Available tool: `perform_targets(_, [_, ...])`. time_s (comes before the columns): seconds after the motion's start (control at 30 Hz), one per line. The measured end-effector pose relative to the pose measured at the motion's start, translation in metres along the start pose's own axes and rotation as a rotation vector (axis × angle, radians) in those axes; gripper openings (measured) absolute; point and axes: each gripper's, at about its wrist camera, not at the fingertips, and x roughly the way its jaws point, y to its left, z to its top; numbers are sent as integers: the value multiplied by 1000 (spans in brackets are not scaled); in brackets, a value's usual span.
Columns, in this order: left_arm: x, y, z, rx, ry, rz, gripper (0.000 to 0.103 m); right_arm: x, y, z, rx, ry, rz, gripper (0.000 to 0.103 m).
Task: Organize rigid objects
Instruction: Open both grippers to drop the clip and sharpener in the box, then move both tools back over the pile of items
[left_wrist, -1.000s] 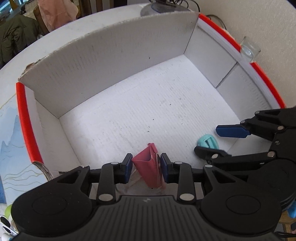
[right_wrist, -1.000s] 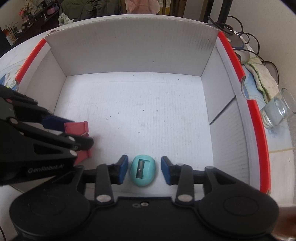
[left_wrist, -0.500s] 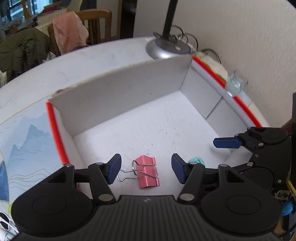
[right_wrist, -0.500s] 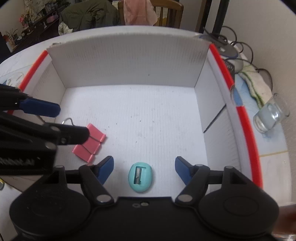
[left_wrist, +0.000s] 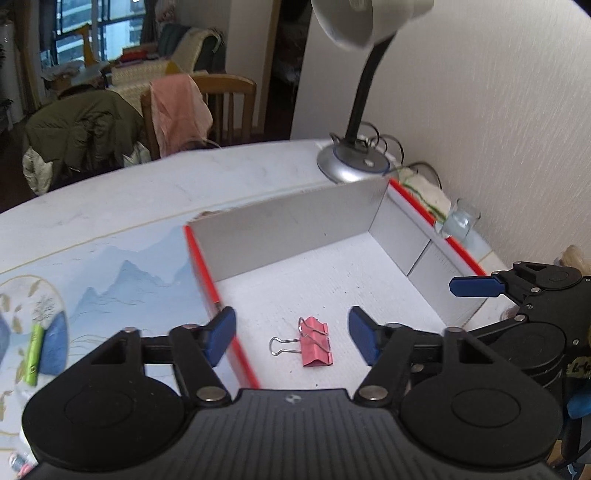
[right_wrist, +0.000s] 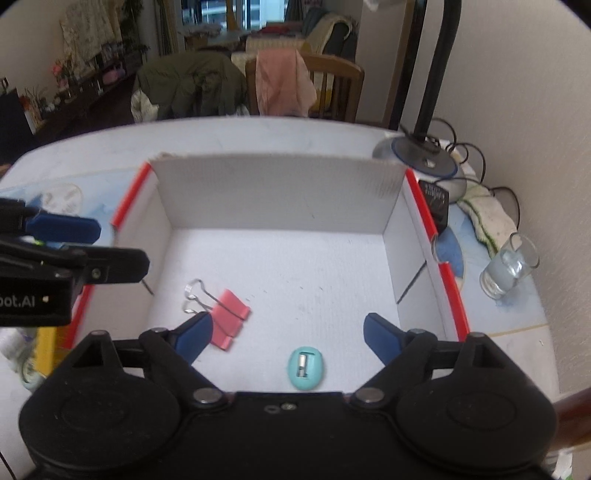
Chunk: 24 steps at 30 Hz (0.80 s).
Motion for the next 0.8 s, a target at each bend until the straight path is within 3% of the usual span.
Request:
perform_targets(0.23, [-50,12,-20,-17,-67,30,71,-43,23,-3,1,-92,34,95])
perform_targets(0.37, [-76,23,-34,-22,-96,41,76,-62,39,-5,7,-133,49,96])
perform_targets(0.8, [-138,79,-81,-80,-147,64,83,-95,105,-27,11,-199,74,101])
